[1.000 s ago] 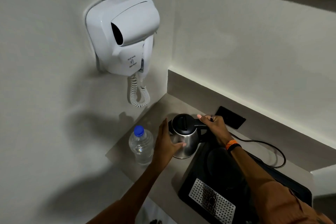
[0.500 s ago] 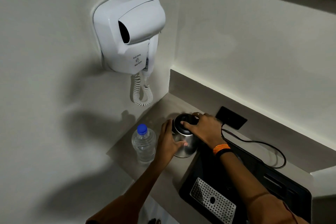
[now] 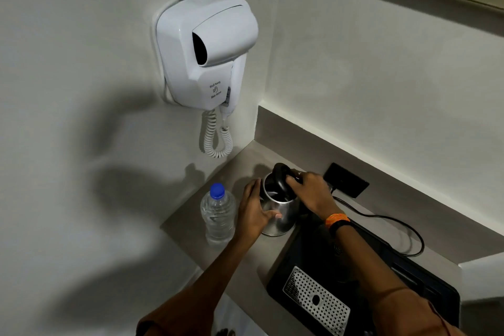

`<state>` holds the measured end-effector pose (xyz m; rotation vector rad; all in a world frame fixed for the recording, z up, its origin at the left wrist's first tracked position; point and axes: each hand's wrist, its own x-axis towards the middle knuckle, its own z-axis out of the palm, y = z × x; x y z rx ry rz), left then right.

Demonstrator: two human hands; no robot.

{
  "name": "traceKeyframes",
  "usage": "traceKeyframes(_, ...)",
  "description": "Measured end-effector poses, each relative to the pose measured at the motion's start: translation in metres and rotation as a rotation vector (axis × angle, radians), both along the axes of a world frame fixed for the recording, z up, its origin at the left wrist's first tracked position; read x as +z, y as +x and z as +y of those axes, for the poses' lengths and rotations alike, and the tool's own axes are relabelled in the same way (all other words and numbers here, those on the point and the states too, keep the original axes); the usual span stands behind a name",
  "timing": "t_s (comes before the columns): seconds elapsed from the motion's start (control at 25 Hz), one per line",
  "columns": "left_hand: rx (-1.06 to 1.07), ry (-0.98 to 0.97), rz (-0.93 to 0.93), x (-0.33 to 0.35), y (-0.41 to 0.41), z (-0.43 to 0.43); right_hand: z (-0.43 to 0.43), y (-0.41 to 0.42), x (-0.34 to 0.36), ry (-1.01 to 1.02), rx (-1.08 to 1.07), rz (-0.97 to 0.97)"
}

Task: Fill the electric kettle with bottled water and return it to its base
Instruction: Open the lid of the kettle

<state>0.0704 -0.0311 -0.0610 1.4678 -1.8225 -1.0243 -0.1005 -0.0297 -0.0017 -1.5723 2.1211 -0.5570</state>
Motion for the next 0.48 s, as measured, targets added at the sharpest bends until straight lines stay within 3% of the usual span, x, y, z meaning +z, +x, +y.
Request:
traceKeyframes(0.2, -0.007, 0.016, -0.01, 0.001, 0.0, 0.001, 0.009, -0.018, 0.008, 0.016, -0.093, -0.287)
traceKeyframes(0.36, -0.015, 0.024, -0.021, 0.004, -0.001, 0.003, 0.026, -0.028, 0.018, -0.028, -0.11, -0.755)
traceKeyframes(0.48, -0.03, -0.004, -0.059, 0.012, 0.0, 0.012, 0.031, -0.032, 0.02, -0.047, -0.054, -0.837)
